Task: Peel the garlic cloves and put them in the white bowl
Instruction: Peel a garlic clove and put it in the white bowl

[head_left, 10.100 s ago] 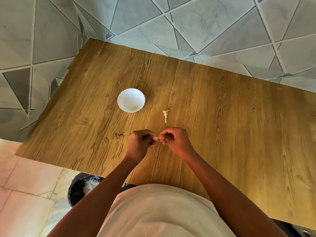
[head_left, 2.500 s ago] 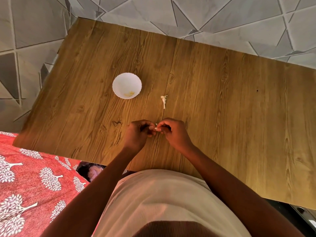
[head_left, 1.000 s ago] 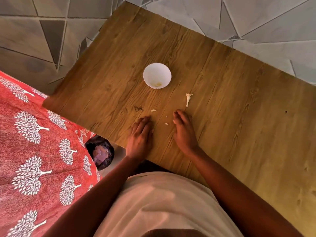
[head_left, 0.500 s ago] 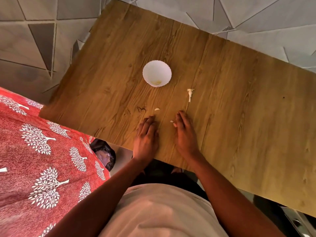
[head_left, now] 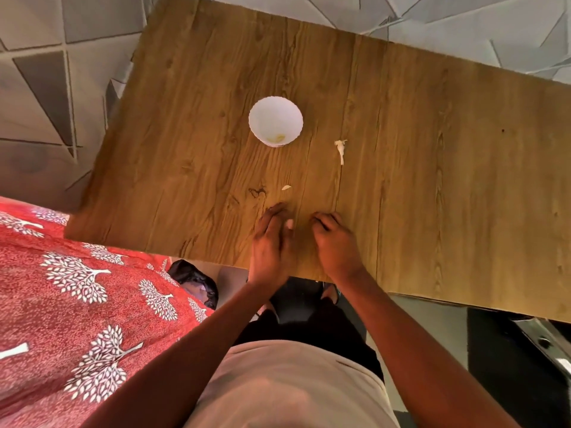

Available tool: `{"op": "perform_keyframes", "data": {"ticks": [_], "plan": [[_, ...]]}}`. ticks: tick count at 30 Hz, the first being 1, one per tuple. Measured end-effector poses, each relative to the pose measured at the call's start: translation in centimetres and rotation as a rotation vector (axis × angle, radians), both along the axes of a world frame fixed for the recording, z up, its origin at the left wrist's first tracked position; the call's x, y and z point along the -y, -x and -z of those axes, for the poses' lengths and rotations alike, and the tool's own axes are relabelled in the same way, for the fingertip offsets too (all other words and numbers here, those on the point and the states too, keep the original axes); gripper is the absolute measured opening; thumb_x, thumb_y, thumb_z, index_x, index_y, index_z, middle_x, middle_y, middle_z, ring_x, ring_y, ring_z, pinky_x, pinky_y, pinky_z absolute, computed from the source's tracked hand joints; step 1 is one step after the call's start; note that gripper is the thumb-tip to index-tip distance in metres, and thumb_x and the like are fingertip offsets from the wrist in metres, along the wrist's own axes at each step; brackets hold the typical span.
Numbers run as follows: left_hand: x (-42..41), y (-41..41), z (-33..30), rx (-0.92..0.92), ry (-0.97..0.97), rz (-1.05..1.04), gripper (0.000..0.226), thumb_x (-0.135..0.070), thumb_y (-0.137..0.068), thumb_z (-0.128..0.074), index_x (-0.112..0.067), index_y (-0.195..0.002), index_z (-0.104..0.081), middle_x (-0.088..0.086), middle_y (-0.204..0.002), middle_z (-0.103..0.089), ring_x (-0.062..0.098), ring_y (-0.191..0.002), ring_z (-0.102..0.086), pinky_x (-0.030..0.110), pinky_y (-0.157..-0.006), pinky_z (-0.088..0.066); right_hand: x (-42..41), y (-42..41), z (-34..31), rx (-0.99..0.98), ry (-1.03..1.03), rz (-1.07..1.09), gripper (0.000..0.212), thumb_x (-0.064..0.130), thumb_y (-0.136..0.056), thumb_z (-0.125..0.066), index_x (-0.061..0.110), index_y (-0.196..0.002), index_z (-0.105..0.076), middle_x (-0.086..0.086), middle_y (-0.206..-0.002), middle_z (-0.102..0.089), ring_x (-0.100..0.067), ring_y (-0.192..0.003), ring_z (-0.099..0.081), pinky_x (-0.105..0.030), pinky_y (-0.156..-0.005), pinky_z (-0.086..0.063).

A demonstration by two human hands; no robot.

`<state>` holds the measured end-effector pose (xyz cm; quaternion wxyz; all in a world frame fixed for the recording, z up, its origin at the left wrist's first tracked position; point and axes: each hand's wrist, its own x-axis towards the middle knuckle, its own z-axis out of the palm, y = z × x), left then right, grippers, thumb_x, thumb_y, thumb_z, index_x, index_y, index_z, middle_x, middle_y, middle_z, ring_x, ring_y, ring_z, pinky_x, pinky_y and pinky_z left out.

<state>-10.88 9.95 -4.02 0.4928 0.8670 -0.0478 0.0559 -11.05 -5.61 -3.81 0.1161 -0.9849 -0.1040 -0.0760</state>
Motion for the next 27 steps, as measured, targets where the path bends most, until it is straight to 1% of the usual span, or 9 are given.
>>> {"op": "perform_keyframes", "data": {"ticks": [2, 5, 8, 10, 12, 15, 19, 23, 27], "plan": [[-0.3, -0.4, -1.3, -0.064, 0.099, -0.041, 0.035, -0.025, -0.108, -0.043, -0.005, -0.127, -0.065, 0.005, -0.13, -0.066, 0.012, -0.121, -0.06, 0.026, -0.102, -0.047, -0.5, 0.1, -0.5, -0.007, -0.113, 0.045, 0.033, 0.006, -0.087, -0.044, 0.0, -0.102, -0.073, -0.015, -0.104, -0.073, -0.033, -0.097, -0.069, -0.044, -0.075, -0.063], [-0.2, -1.0, -2.6, -0.281, 0.362, -0.099, 0.039, -0.034, -0.109, -0.04, -0.013, -0.122, -0.07, -0.007, -0.111, -0.073, -0.003, -0.101, -0.063, 0.014, -0.087, -0.048, -0.8, 0.0, -1.6, -0.035, -0.497, 0.292, 0.021, -0.004, -0.088, -0.065, 0.006, -0.101, -0.077, -0.008, -0.101, -0.077, -0.019, -0.094, -0.073, -0.037, -0.089, -0.06], [0.6, -2.6, -3.0, -0.56, 0.79, -0.111, 0.046, -0.036, -0.111, -0.036, -0.007, -0.118, -0.072, 0.002, -0.116, -0.075, 0.012, -0.111, -0.068, 0.029, -0.098, -0.051, -1.8, -0.3, -3.5, -0.03, -0.822, 0.441, 0.017, -0.001, -0.086, -0.075, 0.012, -0.097, -0.08, 0.003, -0.097, -0.078, -0.004, -0.091, -0.072, -0.026, -0.086, -0.059], [1.2, -3.5, -3.4, -0.753, 1.091, -0.119, 0.055, -0.037, -0.112, -0.03, 0.002, -0.12, -0.069, 0.014, -0.117, -0.074, 0.018, -0.105, -0.071, 0.029, -0.092, -0.055, -2.9, -0.7, -4.9, -0.014, -0.96, 0.397, 0.015, -0.001, -0.086, -0.076, 0.01, -0.095, -0.08, 0.005, -0.095, -0.078, -0.005, -0.091, -0.073, -0.025, -0.085, -0.058], [1.4, -4.1, -3.5, -0.91, 1.382, -0.084, 0.063, -0.04, -0.111, -0.025, 0.011, -0.129, -0.059, 0.024, -0.128, -0.067, 0.025, -0.115, -0.068, 0.031, -0.1, -0.053, -3.8, -0.9, -5.8, 0.015, -0.972, 0.316, 0.015, -0.002, -0.086, -0.075, 0.008, -0.096, -0.08, 0.004, -0.095, -0.078, -0.005, -0.091, -0.074, -0.023, -0.082, -0.058], [1.5, -4.8, -3.5, -0.966, 1.62, 0.03, 0.073, -0.047, -0.103, -0.026, 0.013, -0.139, -0.048, 0.028, -0.147, -0.052, 0.036, -0.14, -0.049, 0.044, -0.122, -0.032, -4.1, -1.1, -5.7, 0.011, -0.862, 0.156, 0.022, -0.007, -0.088, -0.07, 0.007, -0.103, -0.078, 0.001, -0.102, -0.078, -0.003, -0.097, -0.072, -0.027, -0.086, -0.059], [1.7, -5.4, -3.3, -0.942, 1.735, 0.126, 0.071, -0.044, -0.104, -0.027, 0.012, -0.126, -0.063, 0.03, -0.146, -0.052, 0.037, -0.138, -0.052, 0.043, -0.116, -0.042, -3.7, -1.7, -5.4, 0.058, -0.712, 0.051, 0.026, -0.009, -0.08, -0.076, 0.006, -0.101, -0.079, -0.002, -0.103, -0.077, -0.006, -0.097, -0.072, -0.03, -0.084, -0.06], [1.6, -5.3, -3.1, -0.934, 1.762, 0.189, 0.068, -0.043, -0.102, -0.031, 0.012, -0.127, -0.062, 0.028, -0.147, -0.052, 0.037, -0.14, -0.05, 0.043, -0.11, -0.049, -3.4, -2.3, -5.5, 0.118, -0.645, 0.027, 0.011, 0.0, -0.077, -0.082, 0.007, -0.084, -0.077, -0.001, -0.088, -0.076, -0.008, -0.08, -0.072, -0.028, -0.069, -0.059], [1.8, -4.5, -2.9, -0.92, 1.749, 0.161, 0.069, -0.042, -0.108, -0.023, 0.011, -0.127, -0.063, 0.027, -0.148, -0.051, 0.036, -0.135, -0.054, 0.042, -0.103, -0.054, -2.8, -2.6, -5.9, 0.075, -0.669, 0.029, 0.017, 0.006, -0.076, -0.086, 0.009, -0.083, -0.071, -0.001, -0.085, -0.072, -0.009, -0.076, -0.069, -0.022, -0.064, -0.056]]}}
